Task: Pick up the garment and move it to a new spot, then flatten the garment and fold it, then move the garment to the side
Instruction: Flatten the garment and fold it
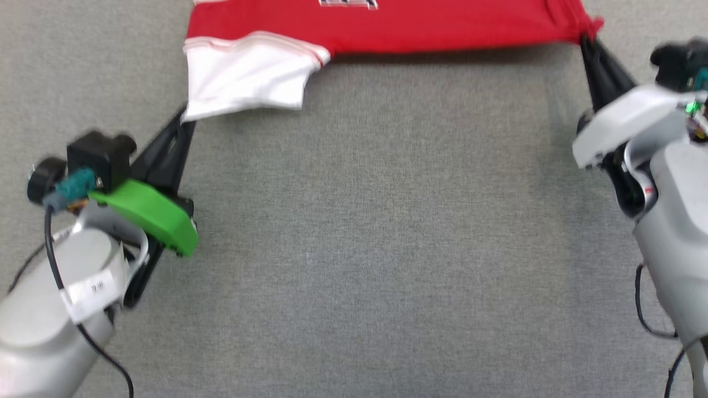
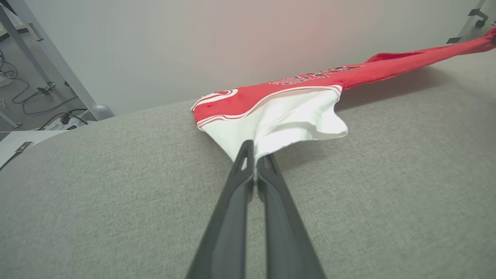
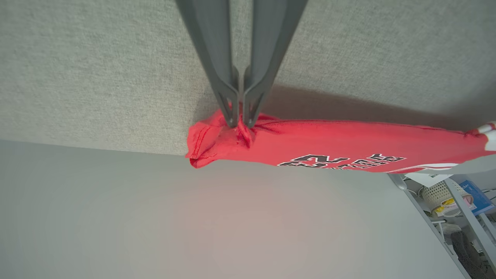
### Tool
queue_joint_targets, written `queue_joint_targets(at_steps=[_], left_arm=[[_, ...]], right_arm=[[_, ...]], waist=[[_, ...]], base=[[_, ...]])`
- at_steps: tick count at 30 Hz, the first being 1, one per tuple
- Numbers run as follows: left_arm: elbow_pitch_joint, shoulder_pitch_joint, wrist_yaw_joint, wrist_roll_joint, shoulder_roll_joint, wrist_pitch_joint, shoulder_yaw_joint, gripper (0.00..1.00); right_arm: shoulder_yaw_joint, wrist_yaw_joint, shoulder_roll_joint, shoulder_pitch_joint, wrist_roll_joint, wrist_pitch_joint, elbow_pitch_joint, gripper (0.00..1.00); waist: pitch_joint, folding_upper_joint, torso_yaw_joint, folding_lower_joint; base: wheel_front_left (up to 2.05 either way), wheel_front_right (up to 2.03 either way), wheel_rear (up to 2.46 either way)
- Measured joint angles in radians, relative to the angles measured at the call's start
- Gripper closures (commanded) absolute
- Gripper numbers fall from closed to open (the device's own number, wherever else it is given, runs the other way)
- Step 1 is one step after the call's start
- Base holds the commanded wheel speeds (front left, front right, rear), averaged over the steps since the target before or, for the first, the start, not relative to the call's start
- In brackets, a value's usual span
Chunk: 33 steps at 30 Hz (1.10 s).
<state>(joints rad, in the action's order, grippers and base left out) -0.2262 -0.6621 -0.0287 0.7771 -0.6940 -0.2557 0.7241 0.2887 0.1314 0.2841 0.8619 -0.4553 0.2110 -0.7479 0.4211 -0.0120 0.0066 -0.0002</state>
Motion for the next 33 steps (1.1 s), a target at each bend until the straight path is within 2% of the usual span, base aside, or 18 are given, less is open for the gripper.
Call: queue_joint_targets(at_steps=[7, 11, 17, 23, 29, 33], left_arm=[[0.107, 0.239, -0.066, 0.034, -0.034, 0.0, 0.006, 1.0], [0.165, 0.364, -0.1, 0.037, -0.04, 0.0, 0.007, 1.0], [0.252, 0.468, -0.142, 0.059, -0.042, 0.0, -0.012, 1.0], [0.315, 0.558, -0.144, 0.064, -0.082, 0.011, 0.018, 1.0], [0.363, 0.623, -0.144, 0.082, -0.128, 0.029, 0.034, 1.0], [0.387, 0.666, -0.138, 0.096, -0.147, 0.04, 0.052, 1.0]], right_arm=[[0.04, 0.0, 0.025, -0.182, -0.085, -0.012, 0.024, 1.0], [0.081, 0.0, 0.053, -0.269, -0.128, -0.076, 0.058, 1.0], [0.061, 0.0, 0.086, -0.372, -0.189, -0.129, 0.156, 1.0], [0.0, 0.0, 0.103, -0.521, -0.219, -0.197, 0.276, 1.0], [-0.089, 0.0, 0.102, -0.692, -0.233, -0.314, 0.416, 1.0], [-0.163, 0.0, 0.068, -0.783, -0.267, -0.399, 0.499, 1.0]], waist=[[-0.114, 0.0, 0.002, 0.0], [-0.176, 0.0, -0.001, 0.0], [-0.253, 0.0, -0.004, 0.0], [-0.312, 0.0, 0.0, 0.0], [-0.328, 0.0, 0.014, 0.0001], [-0.337, 0.0, 0.014, 0.0001]], base=[[0.0, 0.0, 0.0], [0.0, 0.0, 0.0], [0.0, 0.0, 0.0], [0.0, 0.0, 0.0], [0.0, 0.0, 0.0], [0.0, 0.0, 0.0]])
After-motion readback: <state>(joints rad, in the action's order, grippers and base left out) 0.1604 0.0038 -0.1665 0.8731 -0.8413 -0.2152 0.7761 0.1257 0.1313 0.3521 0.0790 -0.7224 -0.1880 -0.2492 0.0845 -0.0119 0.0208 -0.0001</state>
